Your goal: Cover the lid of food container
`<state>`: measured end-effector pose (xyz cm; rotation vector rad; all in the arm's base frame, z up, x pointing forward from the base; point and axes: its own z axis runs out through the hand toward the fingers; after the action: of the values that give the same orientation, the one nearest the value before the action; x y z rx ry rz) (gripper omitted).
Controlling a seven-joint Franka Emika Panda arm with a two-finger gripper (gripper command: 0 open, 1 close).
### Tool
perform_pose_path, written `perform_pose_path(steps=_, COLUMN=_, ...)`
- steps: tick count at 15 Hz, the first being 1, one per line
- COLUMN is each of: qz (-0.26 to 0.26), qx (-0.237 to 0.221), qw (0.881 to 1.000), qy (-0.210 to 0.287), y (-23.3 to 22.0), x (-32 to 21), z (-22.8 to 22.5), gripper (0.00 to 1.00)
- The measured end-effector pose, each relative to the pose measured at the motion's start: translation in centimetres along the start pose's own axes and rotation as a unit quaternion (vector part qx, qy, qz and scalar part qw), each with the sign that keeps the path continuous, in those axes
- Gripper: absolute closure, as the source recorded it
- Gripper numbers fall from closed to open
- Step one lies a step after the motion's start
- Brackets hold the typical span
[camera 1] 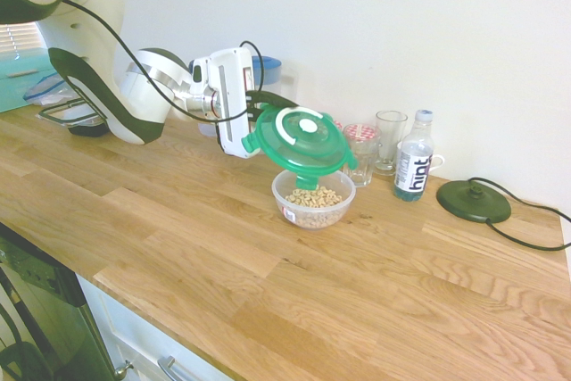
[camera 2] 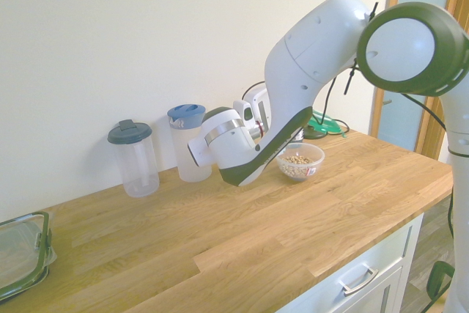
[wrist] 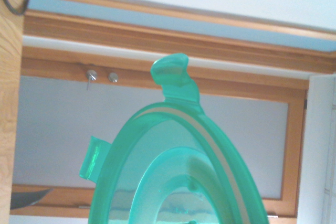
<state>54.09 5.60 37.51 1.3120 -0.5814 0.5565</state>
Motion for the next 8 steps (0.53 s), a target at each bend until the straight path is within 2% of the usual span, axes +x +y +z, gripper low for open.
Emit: perform_pose_path(steps=8, qz=-0.023, qx=-0.014, qw=1.0, qy=0.013, y=-2.9, x=-2.5, z=-0.4, gripper=1.0)
